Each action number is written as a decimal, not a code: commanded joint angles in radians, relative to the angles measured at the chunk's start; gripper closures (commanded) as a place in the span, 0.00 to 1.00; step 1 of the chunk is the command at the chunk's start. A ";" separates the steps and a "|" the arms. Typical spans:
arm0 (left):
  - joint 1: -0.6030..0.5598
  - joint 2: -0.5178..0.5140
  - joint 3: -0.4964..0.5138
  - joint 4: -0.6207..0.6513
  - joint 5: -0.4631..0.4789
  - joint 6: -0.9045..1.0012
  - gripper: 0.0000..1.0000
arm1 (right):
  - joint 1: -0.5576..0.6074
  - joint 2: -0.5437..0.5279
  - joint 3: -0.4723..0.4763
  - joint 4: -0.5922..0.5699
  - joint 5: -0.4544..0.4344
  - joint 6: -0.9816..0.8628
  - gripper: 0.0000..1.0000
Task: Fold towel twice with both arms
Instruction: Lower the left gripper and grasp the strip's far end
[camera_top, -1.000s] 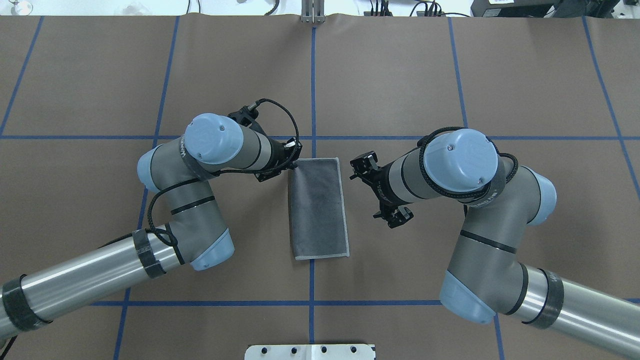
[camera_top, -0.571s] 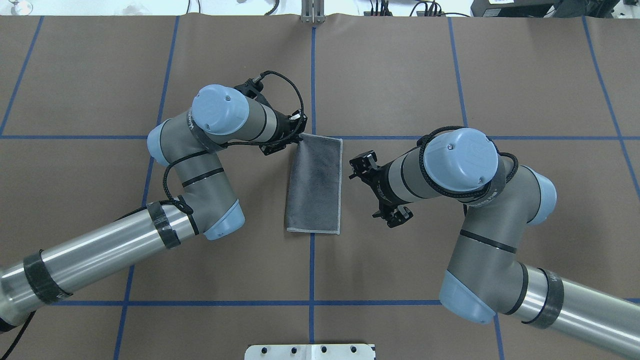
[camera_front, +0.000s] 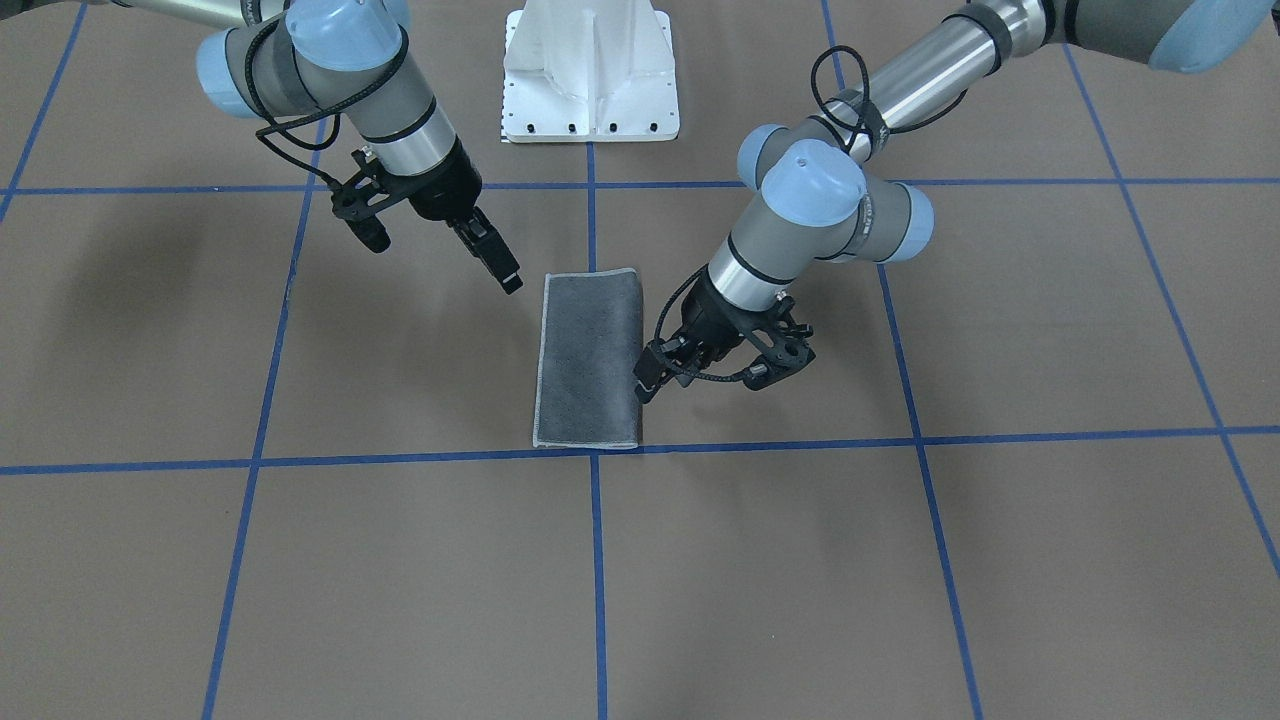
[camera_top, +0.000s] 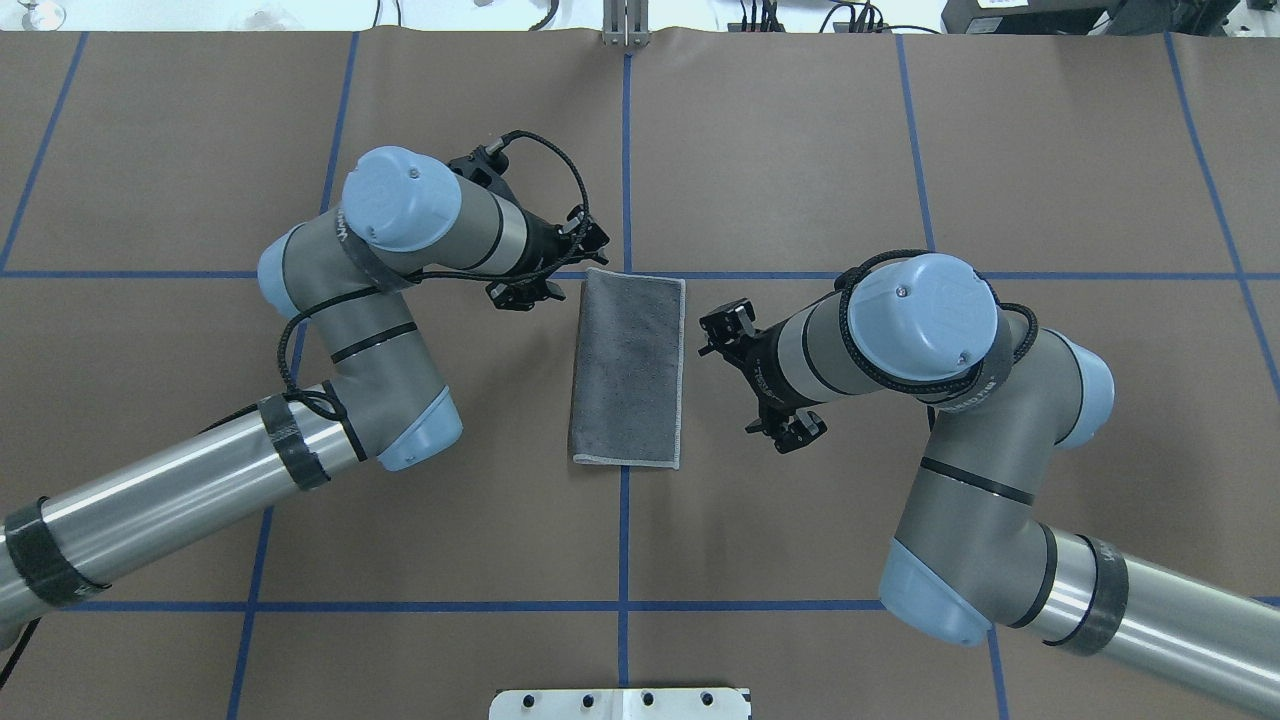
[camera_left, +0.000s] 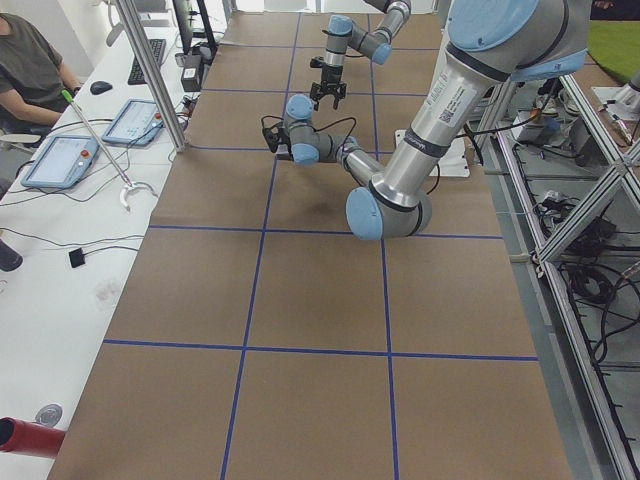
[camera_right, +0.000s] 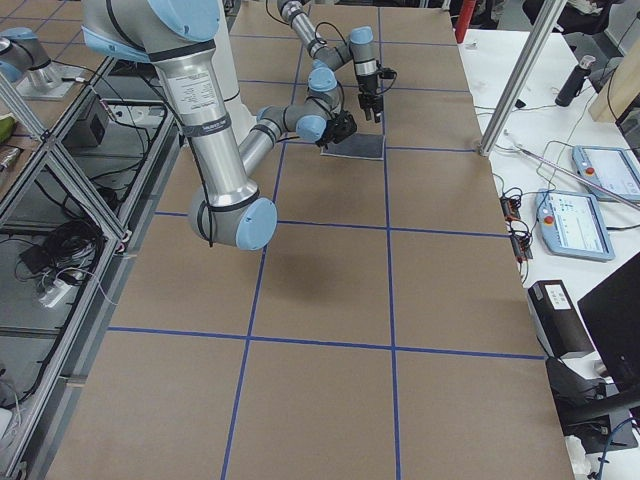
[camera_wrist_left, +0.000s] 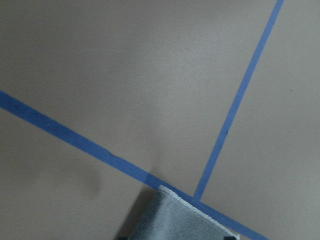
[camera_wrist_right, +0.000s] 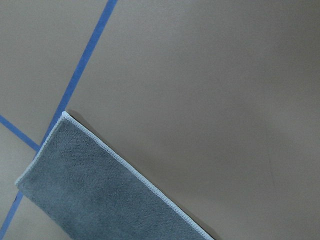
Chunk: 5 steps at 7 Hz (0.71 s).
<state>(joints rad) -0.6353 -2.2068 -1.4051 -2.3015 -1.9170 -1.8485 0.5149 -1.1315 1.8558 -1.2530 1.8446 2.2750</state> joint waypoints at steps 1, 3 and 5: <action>0.034 0.051 -0.049 0.001 0.000 -0.078 0.45 | 0.008 0.001 -0.001 0.001 -0.005 -0.002 0.00; 0.104 0.052 -0.064 0.001 0.042 -0.083 0.53 | 0.008 0.001 -0.003 0.001 -0.004 -0.002 0.00; 0.134 0.055 -0.090 0.011 0.044 -0.097 0.54 | 0.008 0.001 -0.006 0.001 -0.002 -0.002 0.00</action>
<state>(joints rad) -0.5213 -2.1533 -1.4841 -2.2982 -1.8772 -1.9398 0.5230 -1.1306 1.8518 -1.2517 1.8411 2.2734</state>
